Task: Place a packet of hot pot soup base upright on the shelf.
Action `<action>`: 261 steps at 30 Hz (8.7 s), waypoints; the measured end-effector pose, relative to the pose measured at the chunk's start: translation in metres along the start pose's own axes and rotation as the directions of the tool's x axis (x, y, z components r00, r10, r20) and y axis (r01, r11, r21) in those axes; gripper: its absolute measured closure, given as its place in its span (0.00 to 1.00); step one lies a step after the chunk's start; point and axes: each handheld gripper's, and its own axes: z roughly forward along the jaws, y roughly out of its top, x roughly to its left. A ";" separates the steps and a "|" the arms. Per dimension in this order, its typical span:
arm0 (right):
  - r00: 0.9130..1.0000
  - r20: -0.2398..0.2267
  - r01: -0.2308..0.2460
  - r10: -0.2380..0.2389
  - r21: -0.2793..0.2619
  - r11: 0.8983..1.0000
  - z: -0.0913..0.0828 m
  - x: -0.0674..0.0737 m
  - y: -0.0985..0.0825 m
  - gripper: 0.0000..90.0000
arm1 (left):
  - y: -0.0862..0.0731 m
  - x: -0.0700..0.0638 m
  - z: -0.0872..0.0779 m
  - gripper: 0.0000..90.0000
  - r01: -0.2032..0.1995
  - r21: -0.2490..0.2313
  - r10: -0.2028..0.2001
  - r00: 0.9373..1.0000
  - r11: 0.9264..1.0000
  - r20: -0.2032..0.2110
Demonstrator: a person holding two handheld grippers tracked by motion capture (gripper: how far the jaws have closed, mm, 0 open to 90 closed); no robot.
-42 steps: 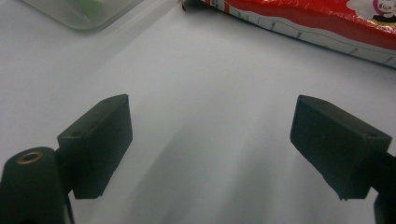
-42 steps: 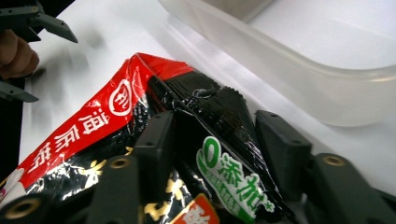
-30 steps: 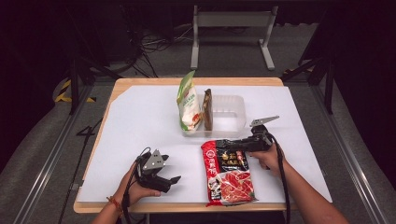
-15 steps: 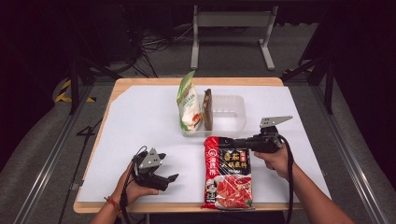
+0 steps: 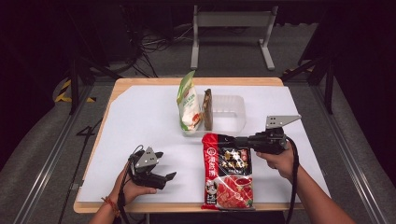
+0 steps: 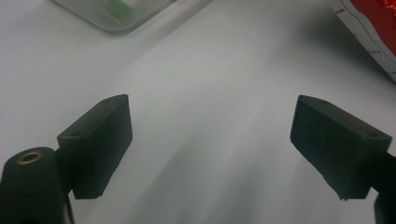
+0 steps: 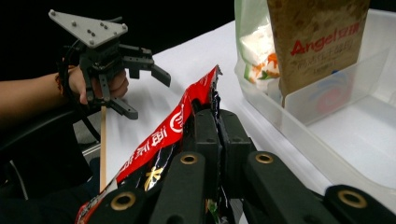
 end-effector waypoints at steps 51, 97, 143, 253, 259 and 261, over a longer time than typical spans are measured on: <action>0.972 0.203 0.163 -0.119 -0.215 0.963 -0.039 0.023 0.078 0.99 | 0.001 0.003 -0.004 0.15 0.002 -0.027 -0.002 1.000 1.000 -0.005; 0.899 0.433 0.182 -0.066 -0.232 0.956 -0.016 -0.021 0.130 0.99 | -0.004 0.001 -0.005 0.14 -0.008 -0.011 0.008 1.000 1.000 -0.013; 0.847 0.531 0.164 -0.013 -0.238 0.957 0.044 -0.049 0.112 0.98 | -0.005 -0.002 -0.004 0.14 -0.013 -0.005 0.013 1.000 1.000 0.015; 0.855 0.494 0.204 -0.157 -0.044 0.978 -0.015 -0.008 0.032 0.44 | -0.002 -0.001 0.002 0.13 -0.021 0.019 0.020 1.000 1.000 0.006; 0.848 0.494 0.218 -0.194 0.008 0.976 -0.012 0.000 0.021 0.37 | -0.003 -0.001 0.001 0.13 -0.023 0.018 0.023 1.000 1.000 0.005; 0.847 0.494 0.217 -0.195 0.013 0.976 -0.011 0.002 0.017 0.37 | -0.003 -0.001 0.001 0.13 -0.023 0.018 0.023 1.000 1.000 0.006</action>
